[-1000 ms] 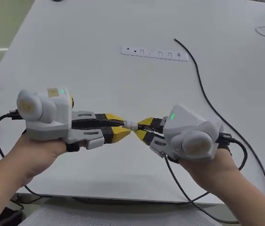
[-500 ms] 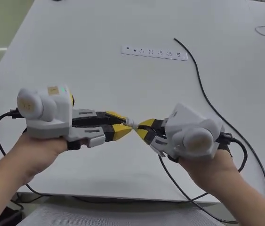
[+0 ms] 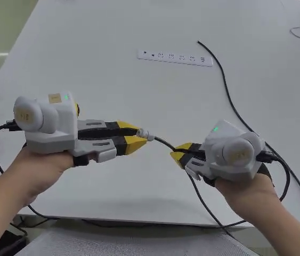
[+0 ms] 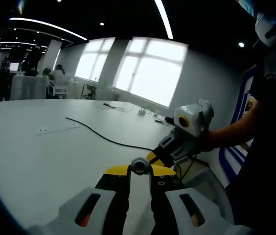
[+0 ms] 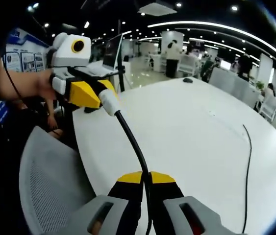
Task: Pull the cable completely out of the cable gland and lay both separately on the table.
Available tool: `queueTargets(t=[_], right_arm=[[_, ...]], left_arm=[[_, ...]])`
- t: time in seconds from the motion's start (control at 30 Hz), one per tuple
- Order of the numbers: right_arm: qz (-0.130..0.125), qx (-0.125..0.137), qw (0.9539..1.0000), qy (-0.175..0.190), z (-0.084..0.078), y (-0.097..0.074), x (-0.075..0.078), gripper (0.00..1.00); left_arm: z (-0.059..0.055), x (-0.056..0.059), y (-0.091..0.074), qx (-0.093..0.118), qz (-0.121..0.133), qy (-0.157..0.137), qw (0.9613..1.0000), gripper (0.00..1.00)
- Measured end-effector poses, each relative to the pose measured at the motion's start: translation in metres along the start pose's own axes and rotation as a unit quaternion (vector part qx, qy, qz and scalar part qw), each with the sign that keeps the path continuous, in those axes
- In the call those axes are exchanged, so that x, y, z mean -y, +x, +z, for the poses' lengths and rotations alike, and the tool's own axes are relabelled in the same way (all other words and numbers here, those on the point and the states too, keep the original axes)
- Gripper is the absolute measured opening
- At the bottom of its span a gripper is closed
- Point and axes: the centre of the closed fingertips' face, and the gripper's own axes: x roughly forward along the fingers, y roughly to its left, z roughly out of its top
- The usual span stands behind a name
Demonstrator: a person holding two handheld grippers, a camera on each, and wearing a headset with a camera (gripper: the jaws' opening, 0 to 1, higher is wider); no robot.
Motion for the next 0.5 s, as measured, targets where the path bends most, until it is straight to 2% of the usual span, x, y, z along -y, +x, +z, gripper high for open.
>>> queueTargets(t=[0.17,0.5], right_arm=[[-0.006,-0.002,0.9992,0.039,-0.014,-0.004,0.006,0.0],[-0.012,-0.002,0.9992,0.037,-0.01,-0.007,0.011,0.0]], left_arm=[[-0.002,0.0,-0.001,-0.003,0.002,0.002,1.0,0.15],[-0.009,0.001,0.002,-0.011,0.001,0.002,0.9999,0.15]])
